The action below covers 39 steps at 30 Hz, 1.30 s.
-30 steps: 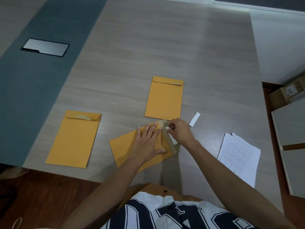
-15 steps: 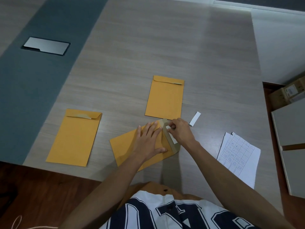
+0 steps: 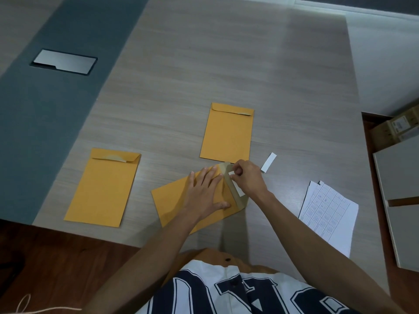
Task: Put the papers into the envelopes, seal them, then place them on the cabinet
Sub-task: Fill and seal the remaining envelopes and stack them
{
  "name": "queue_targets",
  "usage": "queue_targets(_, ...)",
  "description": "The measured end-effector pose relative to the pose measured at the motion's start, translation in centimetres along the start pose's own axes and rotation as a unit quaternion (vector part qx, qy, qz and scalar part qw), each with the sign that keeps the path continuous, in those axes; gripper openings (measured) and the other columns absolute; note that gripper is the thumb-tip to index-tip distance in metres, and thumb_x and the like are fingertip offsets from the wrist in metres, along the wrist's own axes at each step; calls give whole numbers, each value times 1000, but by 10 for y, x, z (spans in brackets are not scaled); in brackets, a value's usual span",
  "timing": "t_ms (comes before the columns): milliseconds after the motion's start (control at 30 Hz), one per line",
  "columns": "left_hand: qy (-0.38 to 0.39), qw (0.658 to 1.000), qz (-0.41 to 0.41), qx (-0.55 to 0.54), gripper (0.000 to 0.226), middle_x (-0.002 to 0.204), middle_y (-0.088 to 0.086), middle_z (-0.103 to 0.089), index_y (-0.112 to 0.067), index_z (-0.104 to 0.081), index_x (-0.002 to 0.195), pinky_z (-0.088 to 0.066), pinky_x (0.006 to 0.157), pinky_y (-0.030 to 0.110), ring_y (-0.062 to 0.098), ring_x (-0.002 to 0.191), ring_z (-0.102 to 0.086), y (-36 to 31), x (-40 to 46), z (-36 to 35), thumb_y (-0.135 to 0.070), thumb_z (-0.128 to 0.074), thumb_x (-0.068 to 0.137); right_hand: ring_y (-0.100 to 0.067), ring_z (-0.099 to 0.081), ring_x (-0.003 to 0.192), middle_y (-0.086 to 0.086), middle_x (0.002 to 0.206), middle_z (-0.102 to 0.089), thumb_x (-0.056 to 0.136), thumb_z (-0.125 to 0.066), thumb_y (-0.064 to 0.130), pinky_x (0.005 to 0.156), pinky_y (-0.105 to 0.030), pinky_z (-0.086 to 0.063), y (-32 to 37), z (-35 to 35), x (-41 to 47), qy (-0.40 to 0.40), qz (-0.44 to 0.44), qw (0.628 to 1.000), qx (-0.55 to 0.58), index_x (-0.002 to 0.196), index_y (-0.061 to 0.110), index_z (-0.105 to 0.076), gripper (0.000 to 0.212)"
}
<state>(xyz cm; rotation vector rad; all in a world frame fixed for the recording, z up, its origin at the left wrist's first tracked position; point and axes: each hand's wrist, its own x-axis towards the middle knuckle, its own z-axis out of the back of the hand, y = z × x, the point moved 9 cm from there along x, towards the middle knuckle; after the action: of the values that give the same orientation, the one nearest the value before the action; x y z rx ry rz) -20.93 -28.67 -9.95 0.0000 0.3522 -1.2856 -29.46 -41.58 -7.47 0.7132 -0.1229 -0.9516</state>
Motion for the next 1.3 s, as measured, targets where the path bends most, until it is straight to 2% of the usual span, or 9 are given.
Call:
queue_targets(67,1,1000,0,3,95,164,-3,1,-29,-16,154,-2,118,57,21,151,5,0,0,1,-82,-39,78,-16,-55,76,-5,88,-57,81,-74,8,73,-25,-46,-1,2,-1,-3,6,1000,-4,96,7,-70,16)
queue_targets(167,0,1000,0,8,95,164,-3,2,-29,-15,154,-1,118,57,21,151,6,0,-1,1,-82,-37,78,-18,-56,76,-9,88,-60,81,-75,11,73,-29,-47,-1,0,-2,-7,20,1000,-23,91,5,-73,11)
queue_targets(333,1,1000,0,8,95,164,-3,3,-30,-14,154,-1,118,57,21,151,6,1,-1,-1,-82,-38,78,-19,-59,80,-9,92,-62,83,-74,13,74,-26,-46,-2,0,0,-12,1,1000,-11,90,5,-72,11)
queue_targets(633,-4,1000,1,8,97,164,-3,1,-29,-17,153,-1,118,56,21,151,4,2,1,-4,-84,-37,76,-23,-60,85,-9,96,-61,86,-71,16,79,-37,-52,-6,-6,13,40,-30,999,-6,85,11,-64,9)
queue_targets(867,-10,1000,-2,4,97,164,-3,0,-28,-17,154,0,119,56,21,151,4,2,0,-3,-84,-37,77,-24,-57,91,-10,100,-58,92,-63,14,81,-37,-49,-7,-8,16,63,-40,997,-16,89,8,-63,7)
queue_targets(1133,-4,1000,-1,7,97,164,-3,3,-28,-15,154,1,119,56,20,151,6,2,0,-2,-84,-36,77,-24,-56,91,-9,100,-58,96,-54,12,74,-33,-44,-4,-8,13,79,-37,996,-17,89,7,-62,11)
queue_targets(1200,-5,1000,-4,8,97,164,-3,2,-28,-15,154,0,118,56,21,151,5,1,-1,-1,-83,-36,78,-21,-55,88,-6,97,-58,96,-54,13,72,-29,-43,-3,-4,11,73,-38,997,10,89,9,-61,11)
queue_targets(1300,-10,1000,-9,8,97,164,-2,0,-27,-16,154,-1,118,56,21,151,4,1,-2,0,-83,-34,77,-13,-54,74,0,86,-60,97,-54,14,61,-21,-41,-6,5,4,58,-56,993,90,90,11,-59,9)
